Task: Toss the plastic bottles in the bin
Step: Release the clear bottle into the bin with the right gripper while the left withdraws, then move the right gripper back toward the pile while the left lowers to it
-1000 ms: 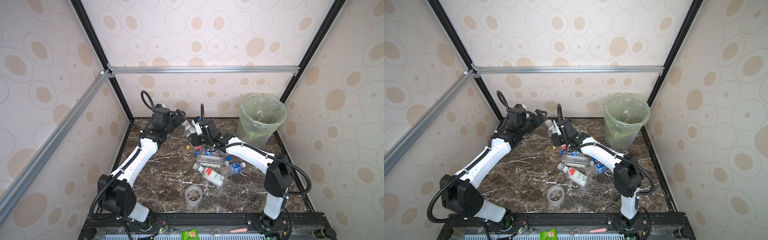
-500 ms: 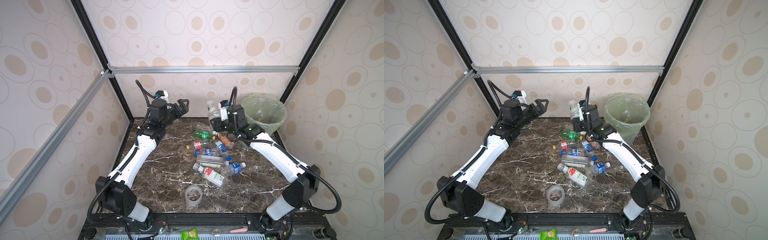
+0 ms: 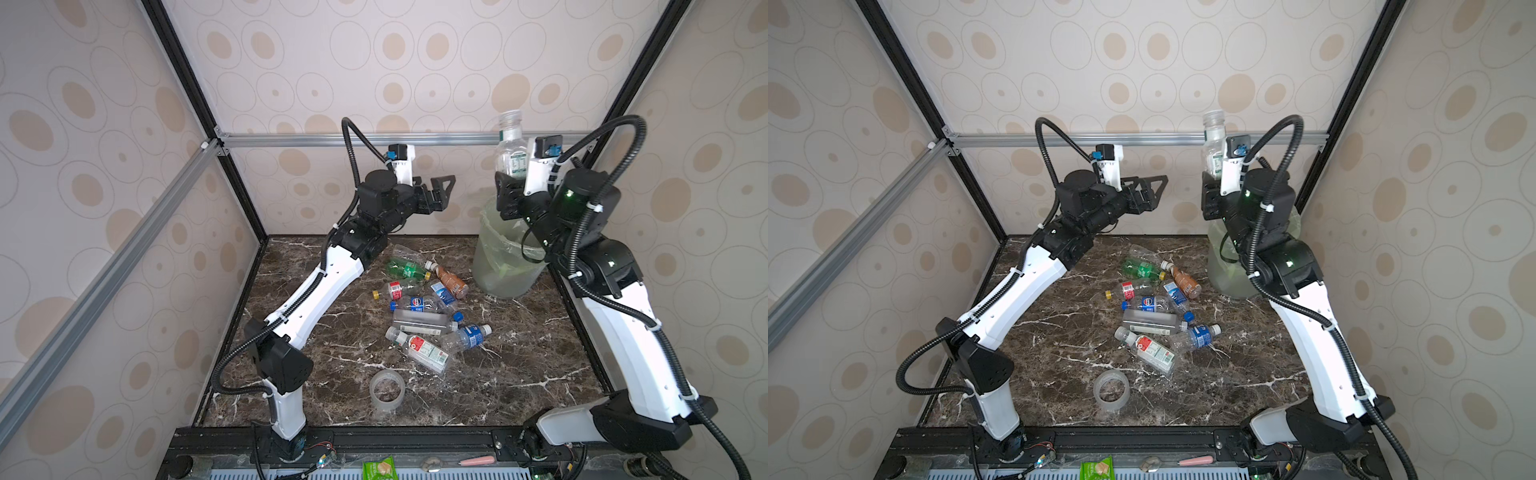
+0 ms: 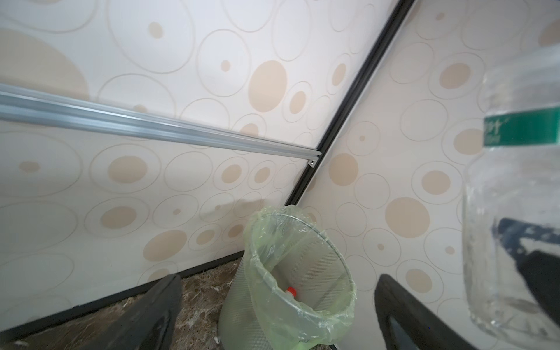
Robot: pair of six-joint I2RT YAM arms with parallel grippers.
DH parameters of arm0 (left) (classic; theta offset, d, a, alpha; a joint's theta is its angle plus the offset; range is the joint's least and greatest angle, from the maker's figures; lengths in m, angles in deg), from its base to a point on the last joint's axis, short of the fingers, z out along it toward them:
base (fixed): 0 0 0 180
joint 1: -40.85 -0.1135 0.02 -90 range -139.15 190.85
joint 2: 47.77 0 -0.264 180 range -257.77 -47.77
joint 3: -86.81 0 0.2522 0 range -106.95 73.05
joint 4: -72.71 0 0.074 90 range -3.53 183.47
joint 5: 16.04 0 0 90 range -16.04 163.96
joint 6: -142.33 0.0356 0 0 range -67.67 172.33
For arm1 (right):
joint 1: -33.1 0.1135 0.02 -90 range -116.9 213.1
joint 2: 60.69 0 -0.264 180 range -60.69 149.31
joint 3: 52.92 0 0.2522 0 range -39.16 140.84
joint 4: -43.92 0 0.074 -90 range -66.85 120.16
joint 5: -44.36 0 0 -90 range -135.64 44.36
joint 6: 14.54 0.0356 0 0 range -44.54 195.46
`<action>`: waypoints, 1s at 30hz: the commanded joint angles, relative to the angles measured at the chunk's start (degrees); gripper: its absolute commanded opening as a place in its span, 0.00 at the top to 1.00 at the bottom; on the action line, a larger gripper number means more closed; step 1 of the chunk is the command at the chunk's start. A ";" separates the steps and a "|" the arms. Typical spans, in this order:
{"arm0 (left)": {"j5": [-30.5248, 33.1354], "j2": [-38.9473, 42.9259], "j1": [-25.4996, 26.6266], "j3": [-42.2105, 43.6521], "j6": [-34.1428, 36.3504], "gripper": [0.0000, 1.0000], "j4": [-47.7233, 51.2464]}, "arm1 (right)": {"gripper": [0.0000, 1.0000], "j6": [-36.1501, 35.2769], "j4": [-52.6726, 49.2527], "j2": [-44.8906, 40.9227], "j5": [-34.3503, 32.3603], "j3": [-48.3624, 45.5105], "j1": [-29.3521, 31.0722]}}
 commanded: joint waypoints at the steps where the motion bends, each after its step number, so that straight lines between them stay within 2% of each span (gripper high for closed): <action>1: 1.85 -0.77 1.31 -3.80 5.77 0.01 1.46 | 0.58 -6.48 2.26 -0.75 -4.16 1.88 0.07; 5: 2.58 -0.70 1.86 -2.78 6.50 0.01 1.56 | 0.57 -7.56 1.48 1.03 -6.15 0.89 -2.91; 8: 3.30 -0.14 1.81 -1.55 6.68 0.01 1.93 | 0.56 1.22 -1.00 3.34 -3.93 -4.02 -10.83; 9: 3.63 0.16 1.84 -0.98 6.76 0.01 1.93 | 0.52 5.50 -3.15 4.69 -2.34 -5.46 -14.87; 10: 3.82 0.49 1.86 -0.52 6.84 0.01 1.95 | 0.43 9.06 -6.19 6.22 -1.59 -5.61 -17.27; 12: 4.50 1.27 1.81 0.54 7.15 0.01 2.16 | 0.16 13.84 -14.44 10.29 -3.19 -2.58 -19.42; 14: 5.06 2.00 1.86 1.74 7.52 0.01 2.19 | 0.00 14.34 -15.01 10.04 -5.69 -2.44 -19.05; 17: 5.60 2.72 1.85 3.15 7.68 0.01 1.91 | 0.00 13.40 -10.83 7.04 -6.35 -4.26 -19.00; 21: 5.36 2.92 1.82 4.79 6.51 0.01 0.57 | 0.00 12.13 -14.25 8.66 -6.52 0.63 -19.00; 30: 6.06 2.50 1.81 5.17 7.04 0.01 2.15 | 0.00 13.02 -14.05 8.12 -4.10 0.47 -19.00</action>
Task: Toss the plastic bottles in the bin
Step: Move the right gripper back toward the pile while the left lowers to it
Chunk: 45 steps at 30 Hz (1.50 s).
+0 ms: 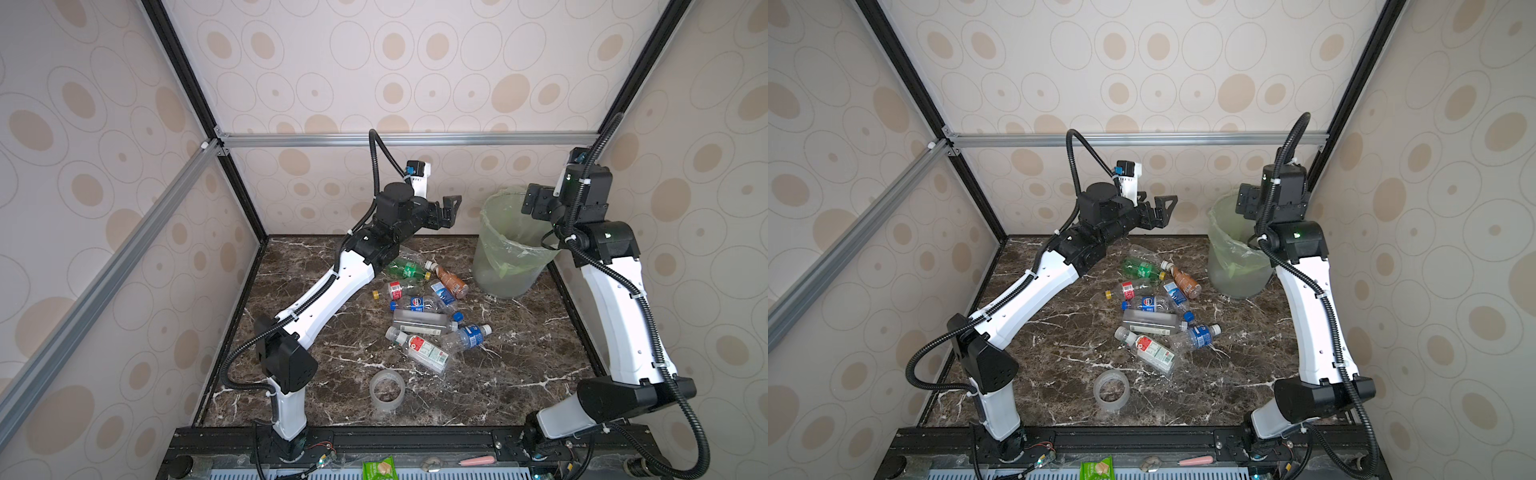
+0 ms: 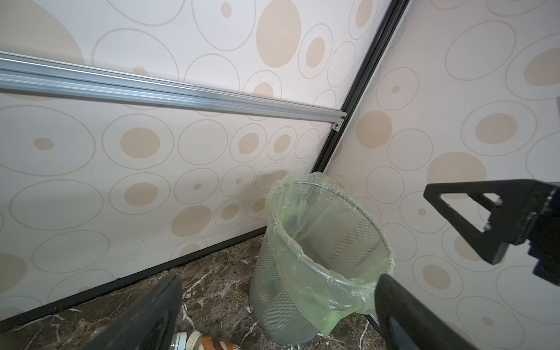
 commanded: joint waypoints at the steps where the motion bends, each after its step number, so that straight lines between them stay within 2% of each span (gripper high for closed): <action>1: 1.47 2.30 0.08 -0.80 2.34 0.01 0.84 | 0.00 1.24 -0.80 0.03 1.12 0.21 0.06; 5: 4.17 1.36 -0.05 -0.77 8.59 0.01 2.49 | 0.00 2.07 -0.27 -0.57 3.78 -2.11 0.01; 11: 25.06 0.29 -0.98 0.44 8.77 0.01 6.24 | 0.00 3.71 2.87 -2.92 7.78 -8.35 0.76; 13: 28.77 0.71 -1.62 2.44 9.14 0.01 6.06 | 0.00 3.51 3.57 -3.25 8.14 -9.82 1.82; 17: 23.09 1.17 -4.68 5.73 9.38 0.01 7.75 | 0.00 2.16 4.44 -2.74 8.23 -11.85 5.45; 19: 21.31 0.24 -6.79 5.46 5.12 0.01 11.53 | 0.00 2.18 5.09 -2.62 8.61 -13.19 7.03; 23: 13.81 -1.88 -11.41 6.20 -3.64 0.01 18.65 | 0.00 2.51 6.98 -2.52 10.22 -17.04 10.70; 25: 12.41 -2.51 -12.74 7.31 -6.47 0.01 21.68 | 0.00 1.79 7.59 -2.03 10.40 -18.66 12.83; 30: 7.61 -1.95 -15.52 14.47 -17.03 0.01 25.61 | 0.00 0.84 9.39 -0.77 11.63 -22.94 17.51; 35: -4.98 1.53 -19.00 28.10 -30.98 0.01 19.24 | 0.00 1.32 10.87 0.32 13.31 -25.90 20.71; 41: -13.10 7.05 -20.55 44.13 -49.05 0.01 6.96 | 0.00 1.99 11.18 0.87 14.05 -27.60 23.27; 45: -17.87 7.99 -20.57 52.87 -59.65 0.01 -3.33 | 0.00 2.15 11.94 1.15 14.35 -29.00 24.83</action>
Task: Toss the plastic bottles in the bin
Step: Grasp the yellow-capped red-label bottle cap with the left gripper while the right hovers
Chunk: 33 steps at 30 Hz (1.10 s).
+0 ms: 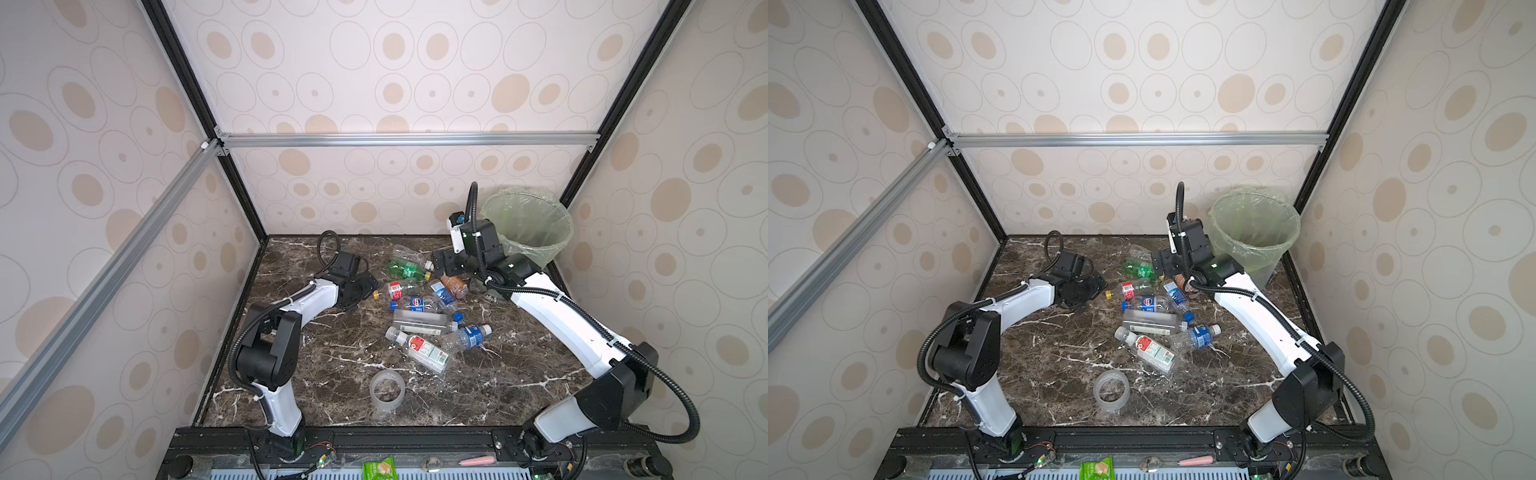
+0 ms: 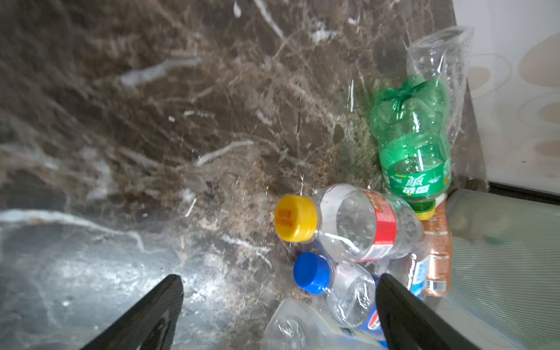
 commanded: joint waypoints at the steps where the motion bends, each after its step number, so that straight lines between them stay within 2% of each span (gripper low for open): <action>1: -5.94 1.98 -0.26 3.61 -14.42 0.01 -12.08 | 0.00 0.40 1.23 0.92 0.66 -1.12 1.43; 5: -5.33 2.53 -0.20 5.86 -19.48 0.01 -15.24 | 0.00 -0.01 1.23 1.40 0.25 -1.44 2.64; 10: -1.31 3.65 0.04 7.63 -25.89 0.01 -15.03 | 0.00 0.31 2.12 1.09 0.30 -2.42 2.90; 17: 1.69 2.58 1.67 5.99 -32.32 0.05 -14.46 | 0.00 -0.63 2.76 0.73 1.79 -3.13 3.41; 24: 1.83 -0.80 3.25 3.74 -35.19 0.05 -14.87 | 0.00 -4.87 6.49 -1.11 5.96 -7.63 6.84; 33: 3.82 -2.00 3.91 3.68 -37.73 0.09 -14.24 | 0.00 -4.29 7.12 -1.92 6.70 -11.06 7.93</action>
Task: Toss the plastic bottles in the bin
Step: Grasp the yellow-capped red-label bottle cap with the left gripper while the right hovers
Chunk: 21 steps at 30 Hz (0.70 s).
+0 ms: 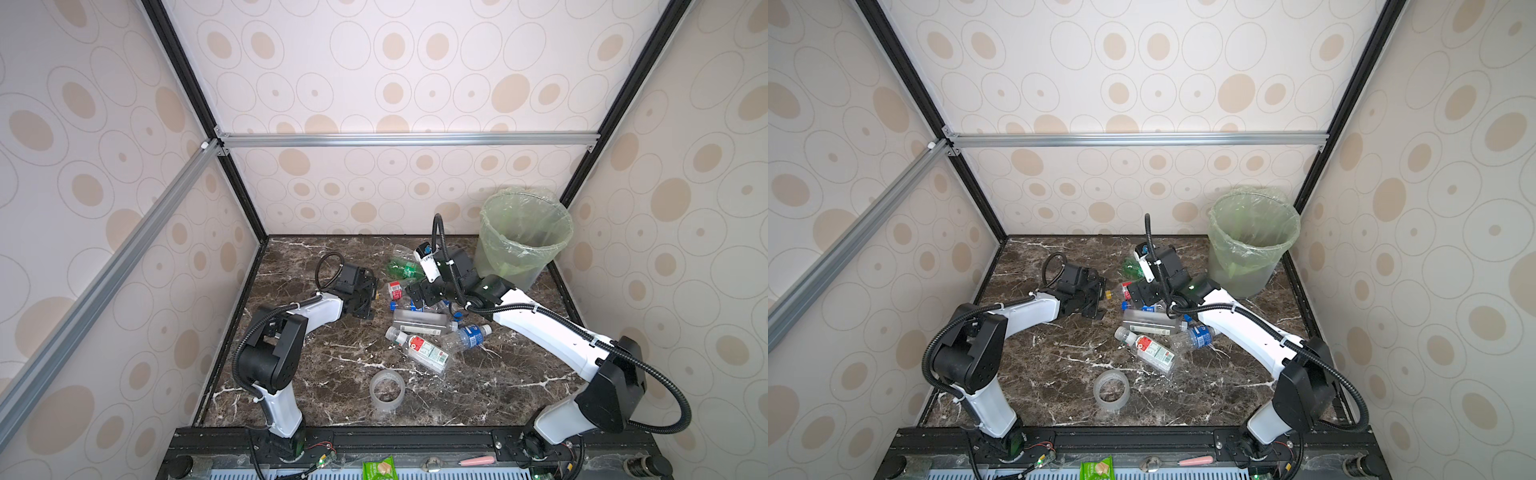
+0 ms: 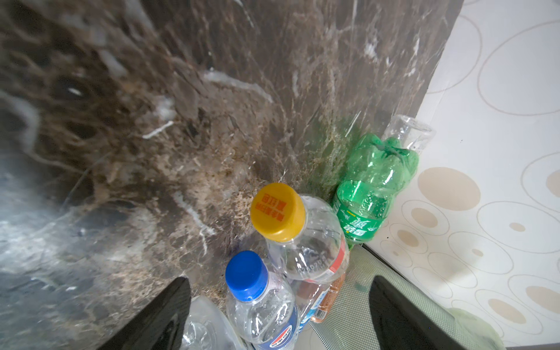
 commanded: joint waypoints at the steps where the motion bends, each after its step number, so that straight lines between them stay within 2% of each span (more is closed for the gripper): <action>1: 1.87 -0.51 0.50 -1.99 -3.61 0.10 0.35 | 0.00 -0.36 1.31 -1.98 0.51 -0.95 0.09; 21: 4.18 -5.34 1.75 -4.11 -6.86 0.19 -1.37 | 0.00 0.40 1.98 -4.53 -0.19 -2.75 0.09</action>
